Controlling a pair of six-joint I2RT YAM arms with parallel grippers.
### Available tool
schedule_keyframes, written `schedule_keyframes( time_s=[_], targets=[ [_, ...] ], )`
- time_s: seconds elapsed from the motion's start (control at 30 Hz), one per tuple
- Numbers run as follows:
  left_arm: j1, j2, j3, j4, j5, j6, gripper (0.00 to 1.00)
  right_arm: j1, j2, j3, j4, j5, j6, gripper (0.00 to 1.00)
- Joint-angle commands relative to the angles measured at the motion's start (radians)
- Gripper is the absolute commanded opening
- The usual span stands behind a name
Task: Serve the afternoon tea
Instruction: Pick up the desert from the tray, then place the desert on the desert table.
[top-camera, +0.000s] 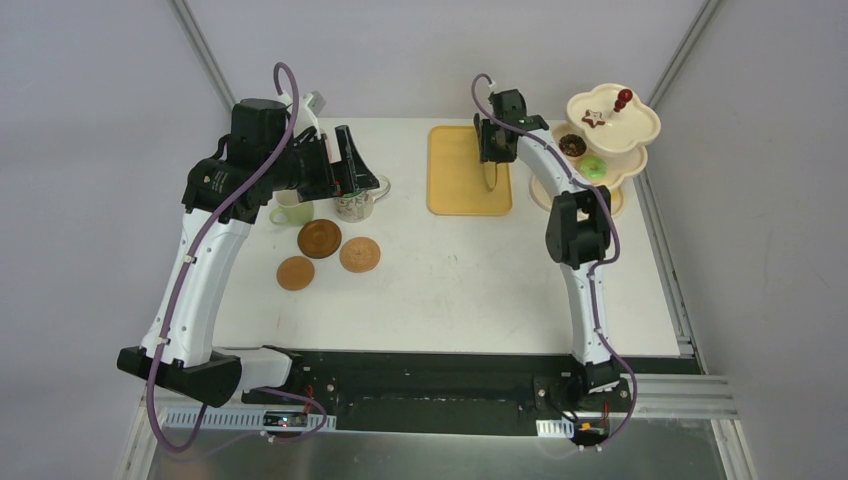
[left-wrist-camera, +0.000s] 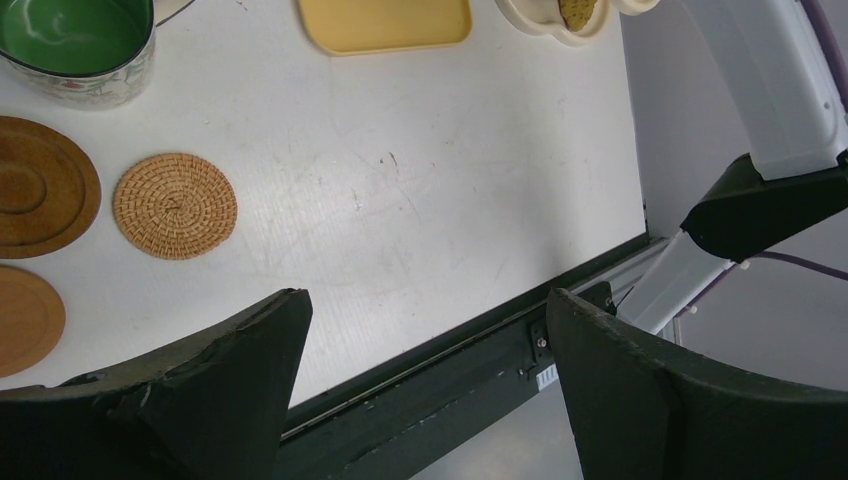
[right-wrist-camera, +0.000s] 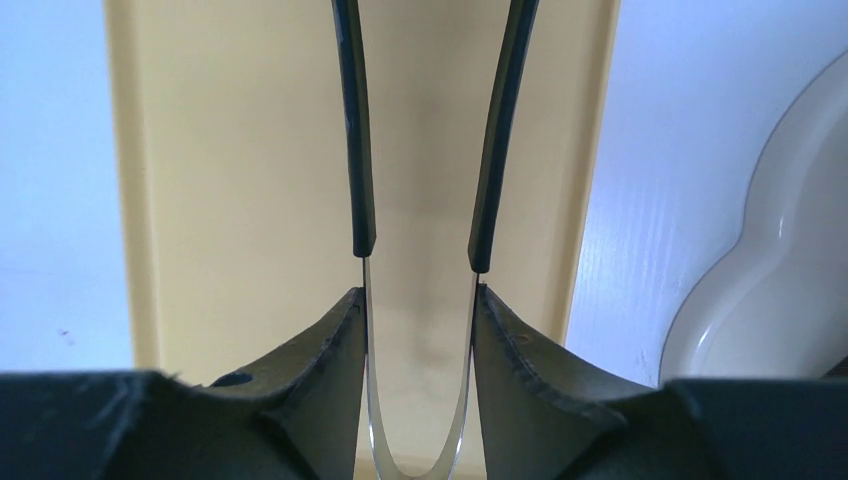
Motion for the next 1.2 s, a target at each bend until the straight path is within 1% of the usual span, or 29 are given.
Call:
schedule_keyframes(
  time_s=[0.0, 0.23, 0.47, 0.63, 0.83, 1.0, 1.17],
  targets=[
    [0.011, -0.018, 0.005, 0.009, 0.011, 0.026, 0.92, -0.003, -0.136, -0.051, 0.028, -0.052, 0.044, 0.00],
    [0.014, -0.020, -0.006, 0.021, 0.023, 0.021, 0.92, -0.009, -0.282, -0.186, 0.019, -0.158, 0.061, 0.00],
    [0.014, -0.042, -0.047, 0.052, 0.063, -0.008, 0.92, -0.010, -0.512, -0.370, 0.005, -0.222, 0.104, 0.00],
    [0.014, -0.064, -0.094, 0.093, 0.117, -0.064, 0.91, -0.013, -0.685, -0.442, -0.058, -0.219, 0.107, 0.00],
    [0.014, -0.067, -0.123, 0.147, 0.183, -0.145, 0.90, -0.034, -0.844, -0.412, -0.216, -0.149, 0.097, 0.00],
    [0.011, -0.067, -0.115, 0.154, 0.207, -0.166, 0.90, -0.105, -0.994, -0.465, -0.272, -0.112, 0.105, 0.00],
    [-0.010, -0.061, -0.102, 0.155, 0.215, -0.167, 0.89, -0.198, -1.096, -0.512, -0.316, -0.082, 0.089, 0.00]
  ],
)
